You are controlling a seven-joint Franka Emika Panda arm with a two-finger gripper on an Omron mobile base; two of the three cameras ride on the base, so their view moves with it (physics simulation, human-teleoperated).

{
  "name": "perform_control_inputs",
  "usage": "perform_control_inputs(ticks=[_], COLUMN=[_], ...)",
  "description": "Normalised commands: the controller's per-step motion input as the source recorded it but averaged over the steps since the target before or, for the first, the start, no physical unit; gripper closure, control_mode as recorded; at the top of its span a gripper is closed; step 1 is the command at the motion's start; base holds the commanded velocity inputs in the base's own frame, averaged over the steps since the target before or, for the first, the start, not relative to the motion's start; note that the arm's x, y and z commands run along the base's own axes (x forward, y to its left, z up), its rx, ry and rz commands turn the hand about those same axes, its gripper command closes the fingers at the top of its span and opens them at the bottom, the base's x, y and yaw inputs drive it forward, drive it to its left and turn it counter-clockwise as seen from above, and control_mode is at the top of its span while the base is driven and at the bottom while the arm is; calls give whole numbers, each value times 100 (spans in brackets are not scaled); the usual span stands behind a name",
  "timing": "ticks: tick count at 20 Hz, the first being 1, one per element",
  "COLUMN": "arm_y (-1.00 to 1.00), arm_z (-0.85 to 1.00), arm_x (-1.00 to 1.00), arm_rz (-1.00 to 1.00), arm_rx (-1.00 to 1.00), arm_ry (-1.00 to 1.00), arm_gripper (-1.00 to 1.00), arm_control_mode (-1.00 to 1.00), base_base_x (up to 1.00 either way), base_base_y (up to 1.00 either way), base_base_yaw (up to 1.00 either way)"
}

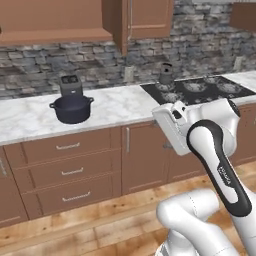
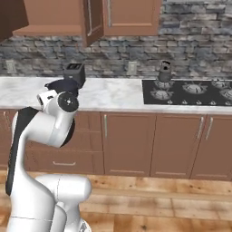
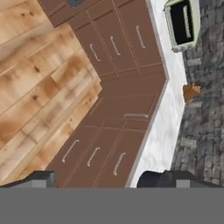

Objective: Pick the kettle from the cabinet and place it on a stove burner. Then pick the pot from the counter and place it on another stove burner. Finally, turn both burners on.

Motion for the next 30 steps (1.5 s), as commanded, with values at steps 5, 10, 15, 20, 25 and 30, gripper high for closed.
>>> perform_control_inputs(ticks=[5, 10, 15, 20, 25, 30], arm_y=[0, 0, 0, 0, 0, 0], arm_z=[0, 0, 0, 0, 0, 0], arm_x=[0, 0, 0, 0, 0, 0], arm_rz=[0, 0, 0, 0, 0, 0], arm_rx=[0, 0, 0, 0, 0, 0], arm_ry=[0, 0, 0, 0, 0, 0], arm_gripper=[-100, -100, -100, -100, -100, -100], arm_control_mode=[100, 100, 100, 100, 100, 100], base_base_x=[2, 28, 46, 51, 59, 61], base_base_y=[98, 92, 68, 23, 14, 24], base_base_yaw=[-22, -24, -18, -15, -14, -16])
